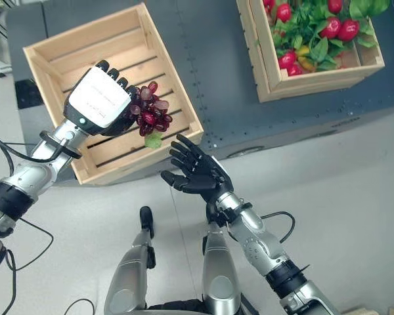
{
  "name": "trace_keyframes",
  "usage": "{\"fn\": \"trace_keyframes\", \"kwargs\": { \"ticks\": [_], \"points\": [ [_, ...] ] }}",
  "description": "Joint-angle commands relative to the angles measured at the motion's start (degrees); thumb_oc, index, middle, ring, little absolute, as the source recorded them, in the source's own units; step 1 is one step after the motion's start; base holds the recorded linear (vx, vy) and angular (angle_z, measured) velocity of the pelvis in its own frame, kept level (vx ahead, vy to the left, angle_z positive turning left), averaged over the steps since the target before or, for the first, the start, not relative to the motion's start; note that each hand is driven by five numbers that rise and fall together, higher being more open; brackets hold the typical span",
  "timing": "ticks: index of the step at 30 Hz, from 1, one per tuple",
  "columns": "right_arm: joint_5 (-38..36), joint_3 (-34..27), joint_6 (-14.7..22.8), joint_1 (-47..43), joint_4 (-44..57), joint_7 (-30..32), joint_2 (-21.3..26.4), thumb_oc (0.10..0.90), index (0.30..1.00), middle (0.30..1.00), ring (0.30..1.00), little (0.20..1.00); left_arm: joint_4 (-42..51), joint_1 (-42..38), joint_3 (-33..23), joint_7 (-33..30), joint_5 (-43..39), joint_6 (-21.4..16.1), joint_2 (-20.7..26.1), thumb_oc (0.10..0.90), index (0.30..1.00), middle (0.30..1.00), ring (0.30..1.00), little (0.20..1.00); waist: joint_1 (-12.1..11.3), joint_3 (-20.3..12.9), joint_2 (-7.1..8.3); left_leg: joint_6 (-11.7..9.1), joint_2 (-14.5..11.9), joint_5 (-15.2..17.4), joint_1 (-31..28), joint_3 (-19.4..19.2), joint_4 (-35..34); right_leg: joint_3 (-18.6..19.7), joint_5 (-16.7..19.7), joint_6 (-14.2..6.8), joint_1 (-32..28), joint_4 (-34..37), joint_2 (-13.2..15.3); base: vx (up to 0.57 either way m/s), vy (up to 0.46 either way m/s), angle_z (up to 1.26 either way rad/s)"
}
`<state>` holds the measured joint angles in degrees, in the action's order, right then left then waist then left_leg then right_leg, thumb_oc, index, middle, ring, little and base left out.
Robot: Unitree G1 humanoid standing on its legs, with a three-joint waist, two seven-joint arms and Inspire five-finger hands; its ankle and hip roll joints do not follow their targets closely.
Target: Pick up the fruits from the basket on one side to the basket on the other side
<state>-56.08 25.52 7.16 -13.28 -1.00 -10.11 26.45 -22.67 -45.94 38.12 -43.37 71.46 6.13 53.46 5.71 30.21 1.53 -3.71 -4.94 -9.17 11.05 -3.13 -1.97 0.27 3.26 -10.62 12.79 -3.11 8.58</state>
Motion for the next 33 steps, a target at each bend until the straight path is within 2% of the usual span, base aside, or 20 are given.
{"fn": "trace_keyframes", "kwargs": {
  "ticks": [1,8,12,23,30,33],
  "points": [
    [2.25,-3.98,3.51,0.45,8.63,-4.6,-0.56,0.8,0.9,0.9,0.9,0.9,4.25,-1.25,-9.5,-5.98,-0.19,0.28,3.19,0.4,0.3,0.3,0.3,0.3,-0.8,-8.91,-0.73,0.72,2.54,5.84,-3.69,1.13,-0.34,-2.97,2.38,3.95,-4.05,4.85,-2.23,0.09,-0.031,0.11],
    [3.47,-4.03,4.65,2.26,8.68,-4.13,-1.02,0.8,0.9,0.9,0.9,0.9,8.63,3.73,-12.88,-6.48,1.78,-2.13,3.53,0.4,0.3,0.3,0.3,0.3,-1.36,-14.47,-1.67,0.49,1.93,5.64,-8.32,1.91,-3.03,-4.14,2.57,4.01,-8.99,7.78,-1.95,0.07,-0.027,0.21],
    [5.09,-4.51,5.45,2.84,8.88,-3.56,-0.66,0.8,0.9,0.9,0.9,0.9,10.55,6.21,-14.45,-5.94,2.97,-3.44,3.59,0.4,0.3,0.3,0.3,0.3,-1.65,-16.38,-1.9,0.42,1.73,6.13,-10.11,1.83,-3.03,-4.18,2.38,3.89,-10.63,8.05,-1.72,0.06,-0.002,0.02],
    [10.0,-6.62,6.29,-1.75,13.96,9.7,2.33,0.8,0.9,0.9,0.9,0.9,18.14,9.78,-16.25,1.18,5.13,-9.31,3.45,0.4,0.3,0.3,0.3,0.3,-2.89,-22.12,-2.43,0.62,1.35,8.15,-15.0,1.64,-3.03,-3.52,1.53,3.12,-14.81,8.11,-1.03,0.07,-0.004,-0.01],
    [10.4,-5.51,5.64,-5.18,15.23,13.63,0.9,0.8,0.9,0.9,0.9,0.9,18.87,7.73,-14.82,3.08,3.68,-12.56,2.06,0.4,0.3,0.3,0.3,0.3,-3.47,-24.32,-2.63,0.73,1.24,9.12,-16.65,1.82,-3.03,-3.42,1.09,2.77,-16.23,8.11,-0.57,0.06,-0.012,0.01],
    [9.99,-4.66,5.23,-5.73,15.1,13.5,-0.09,0.8,0.9,0.9,0.9,0.9,19.11,6.92,-14.11,3.47,3.63,-12.93,1.3,0.4,0.3,0.3,0.3,0.3,-3.52,-24.9,-2.62,0.73,1.14,9.31,-16.9,1.71,-3.03,-3.32,0.99,2.74,-16.43,8.11,-0.56,0.04,-0.014,0.02]
  ]
}}
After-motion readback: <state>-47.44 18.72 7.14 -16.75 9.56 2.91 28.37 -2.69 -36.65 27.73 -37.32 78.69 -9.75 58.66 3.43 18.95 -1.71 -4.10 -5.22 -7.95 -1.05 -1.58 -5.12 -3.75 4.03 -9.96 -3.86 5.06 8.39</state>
